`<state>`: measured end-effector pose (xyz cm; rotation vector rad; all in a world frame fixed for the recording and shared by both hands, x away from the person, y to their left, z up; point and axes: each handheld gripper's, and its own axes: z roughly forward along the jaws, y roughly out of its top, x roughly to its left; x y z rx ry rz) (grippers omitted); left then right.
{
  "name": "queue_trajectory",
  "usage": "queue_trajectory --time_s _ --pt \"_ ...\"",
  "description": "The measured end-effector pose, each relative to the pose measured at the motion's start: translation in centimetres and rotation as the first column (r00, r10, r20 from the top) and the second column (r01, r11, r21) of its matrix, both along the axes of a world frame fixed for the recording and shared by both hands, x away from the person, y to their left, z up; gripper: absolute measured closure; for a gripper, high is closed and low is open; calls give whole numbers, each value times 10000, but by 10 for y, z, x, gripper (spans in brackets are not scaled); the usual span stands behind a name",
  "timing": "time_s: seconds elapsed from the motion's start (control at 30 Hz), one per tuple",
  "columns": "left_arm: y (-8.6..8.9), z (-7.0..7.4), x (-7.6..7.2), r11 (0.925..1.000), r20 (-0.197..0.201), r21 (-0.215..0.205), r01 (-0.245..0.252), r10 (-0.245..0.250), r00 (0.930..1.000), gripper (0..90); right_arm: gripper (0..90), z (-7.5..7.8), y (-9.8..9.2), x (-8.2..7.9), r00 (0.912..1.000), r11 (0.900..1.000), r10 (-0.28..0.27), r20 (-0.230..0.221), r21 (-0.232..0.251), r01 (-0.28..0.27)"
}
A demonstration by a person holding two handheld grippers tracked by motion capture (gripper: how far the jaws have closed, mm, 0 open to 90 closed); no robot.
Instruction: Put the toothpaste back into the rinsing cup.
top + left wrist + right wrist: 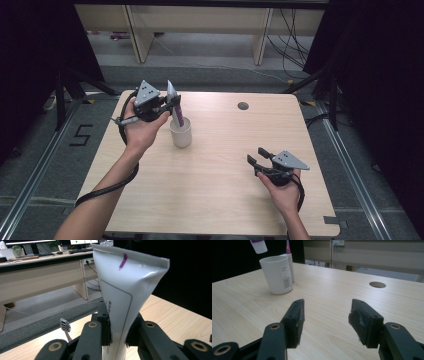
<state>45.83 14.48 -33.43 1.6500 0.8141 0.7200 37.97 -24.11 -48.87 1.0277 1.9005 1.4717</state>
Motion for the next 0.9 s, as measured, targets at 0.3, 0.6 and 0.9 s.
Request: queue_trajectory --time_s 0.3,0.6,0.9 --pt "0 -8 9 9999 19 40 -92 92 10000 779 459 0 1 1 9997 10000 -20 250 -7 20" --pt "-2 -17 16 9996 33 116 -246 246 9997 778 454 0 1 0 9999 10000 51 -99 45 -50" --pt "-4 -30 24 9991 -104 215 -355 357 9993 778 452 -1 2 0 9996 9997 198 -198 158 -195"
